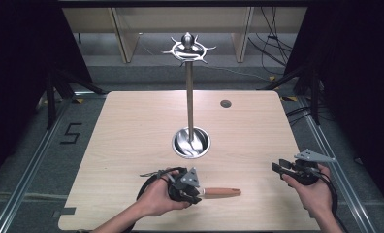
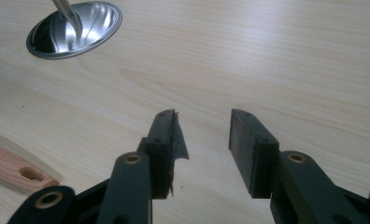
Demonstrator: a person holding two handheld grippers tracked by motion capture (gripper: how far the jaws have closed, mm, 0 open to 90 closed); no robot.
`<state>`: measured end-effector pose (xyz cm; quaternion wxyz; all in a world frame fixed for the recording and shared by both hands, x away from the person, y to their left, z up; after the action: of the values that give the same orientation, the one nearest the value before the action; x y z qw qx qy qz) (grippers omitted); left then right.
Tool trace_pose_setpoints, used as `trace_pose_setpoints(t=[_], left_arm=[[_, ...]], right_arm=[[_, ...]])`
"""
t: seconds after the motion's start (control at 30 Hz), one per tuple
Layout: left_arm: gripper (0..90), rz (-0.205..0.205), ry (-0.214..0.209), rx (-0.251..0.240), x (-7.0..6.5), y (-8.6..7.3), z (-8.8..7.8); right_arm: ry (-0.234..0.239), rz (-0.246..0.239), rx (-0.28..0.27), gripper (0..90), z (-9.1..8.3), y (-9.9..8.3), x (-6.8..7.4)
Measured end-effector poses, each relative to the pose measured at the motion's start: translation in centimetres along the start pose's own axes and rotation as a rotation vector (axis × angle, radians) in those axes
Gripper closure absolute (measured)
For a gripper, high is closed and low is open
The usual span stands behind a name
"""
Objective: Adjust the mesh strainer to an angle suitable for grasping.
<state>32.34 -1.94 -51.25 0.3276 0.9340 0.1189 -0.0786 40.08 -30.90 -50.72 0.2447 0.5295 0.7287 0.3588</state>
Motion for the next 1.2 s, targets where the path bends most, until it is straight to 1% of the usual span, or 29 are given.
trace_pose_setpoints(t=[0.03, 0.07, 0.1, 0.13, 0.17, 0.2, 0.23, 0.27, 0.3, 0.37, 0.4, 0.43, 0.47, 0.5, 0.53, 0.57, 0.6, 0.67, 0.77, 0.8, 0.83, 0.87, 0.9, 0.93, 0.97, 1.07, 1.13, 1.17, 1.2], left_arm=[[81.1, 0.000, 0.000, 0.000, 0.0, 0.0, 0.0], [84.6, 0.004, -0.001, 0.005, -0.4, 0.4, 0.5], [84.6, 0.007, -0.010, 0.013, -0.8, 0.8, 1.1], [89.1, 0.007, -0.016, 0.020, -1.1, 1.0, 1.5], [89.1, 0.010, -0.022, 0.032, -1.2, 1.3, 2.2], [89.3, 0.012, -0.026, 0.073, -1.3, 1.6, 2.9], [89.3, 0.012, -0.026, 0.073, -1.3, 1.6, 2.9], [89.3, 0.015, -0.025, 0.093, -1.3, 1.8, 3.3], [89.3, 0.022, -0.022, 0.094, -1.2, 2.1, 3.7], [89.3, 0.016, -0.020, 0.100, -1.0, 2.5, 4.3], [89.3, 0.028, -0.014, 0.115, -0.8, 2.7, 4.4], [89.4, 0.026, -0.009, 0.125, -0.6, 2.8, 4.6], [89.4, 0.033, -0.002, 0.149, -0.4, 3.0, 4.9], [89.4, 0.033, -0.002, 0.149, -0.4, 3.0, 4.9], [89.4, -0.007, 0.005, 0.115, -0.6, 3.4, 5.5], [89.4, -0.005, 0.013, 0.119, -0.5, 3.5, 5.6], [89.4, 0.028, 0.023, 0.159, -0.2, 3.5, 5.6], [89.4, 0.024, 0.028, 0.172, 0.0, 3.6, 5.9], [89.4, 0.003, 0.047, 0.178, 0.4, 3.9, 6.4], [89.4, 0.001, 0.063, 0.188, 0.7, 4.1, 6.6], [89.4, 0.001, 0.063, 0.188, 0.7, 4.1, 6.6], [89.4, -0.012, 0.070, 0.190, 1.1, 4.2, 6.8], [89.5, -0.012, 0.070, 0.190, 1.1, 4.2, 6.8], [89.5, -0.021, 0.075, 0.190, 1.2, 4.3, 6.9], [89.5, -0.028, 0.081, 0.192, 1.5, 4.4, 6.9], [89.5, -0.042, 0.104, 0.196, 2.3, 4.7, 7.1], [89.5, -0.060, 0.109, 0.191, 2.7, 5.0, 7.2], [89.5, -0.064, 0.114, 0.190, 2.9, 5.1, 7.2], [89.5, -0.082, 0.122, 0.186, 3.2, 5.3, 7.2]], right_arm=[[0.001, 0.022, 0.010, 61.8, -0.1, -0.1, 0.2], [-0.003, 0.004, 0.004, 61.8, 0.0, 0.0, -0.1], [-0.003, 0.004, 0.004, 61.8, 0.0, 0.0, -0.1], [0.010, 0.057, 0.031, 61.8, -0.2, -0.3, 0.4], [0.010, 0.057, 0.031, 61.8, -0.2, -0.3, 0.4], [0.008, 0.046, 0.022, 61.7, -0.2, -0.2, 0.2], [0.008, 0.046, 0.022, 61.7, -0.2, -0.2, 0.2], [0.001, 0.025, 0.004, 61.6, -0.1, -0.1, -0.1], [0.014, 0.026, 0.012, 61.6, -0.1, -0.1, 0.0], [0.012, 0.019, 0.007, 61.4, -0.1, -0.1, -0.1], [0.012, 0.019, 0.007, 61.4, -0.1, -0.1, -0.1], [0.007, 0.047, 0.032, 61.4, -0.2, -0.3, 0.1], [0.007, 0.047, 0.025, 61.3, -0.2, -0.2, 0.1], [0.007, 0.047, 0.025, 61.3, -0.2, -0.2, 0.1], [0.006, 0.046, 0.023, 61.2, -0.2, -0.2, 0.1], [0.008, 0.046, 0.022, 61.2, -0.2, -0.2, 0.1], [-0.016, -0.006, 0.017, 61.1, -0.2, -0.2, -0.4], [-0.015, -0.003, 0.010, 61.0, -0.2, -0.1, -0.4], [-0.016, -0.003, 0.011, 60.8, -0.2, -0.2, -0.4], [0.008, 0.047, 0.025, 60.7, -0.2, -0.3, 0.2], [0.008, 0.047, 0.025, 60.7, -0.2, -0.3, 0.2], [-0.011, -0.002, 0.014, 60.5, -0.2, -0.2, -0.3], [-0.011, -0.002, 0.014, 60.5, -0.2, -0.2, -0.3], [0.006, 0.033, 0.021, 60.5, -0.2, -0.2, 0.1], [0.012, 0.054, 0.033, 60.4, -0.2, -0.3, 0.3], [0.015, 0.047, 0.034, 60.2, -0.2, -0.3, 0.2], [0.016, 0.053, 0.036, 60.2, -0.2, -0.3, 0.3], [0.014, 0.048, 0.030, 60.1, -0.2, -0.3, 0.3], [0.015, 0.046, 0.033, 60.1, -0.2, -0.3, 0.3]])
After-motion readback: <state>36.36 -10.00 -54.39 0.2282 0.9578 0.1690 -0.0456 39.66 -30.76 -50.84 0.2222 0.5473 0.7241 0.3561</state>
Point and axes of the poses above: each handheld gripper's, and its own axes: z roughly forward along the jaws, y roughly out of its top, x roughly to its left, the point moved 8 cm from there along z, roughly forward along the jaws, and after that the axes turned 8 degrees about -y, right-handed, at the moved point
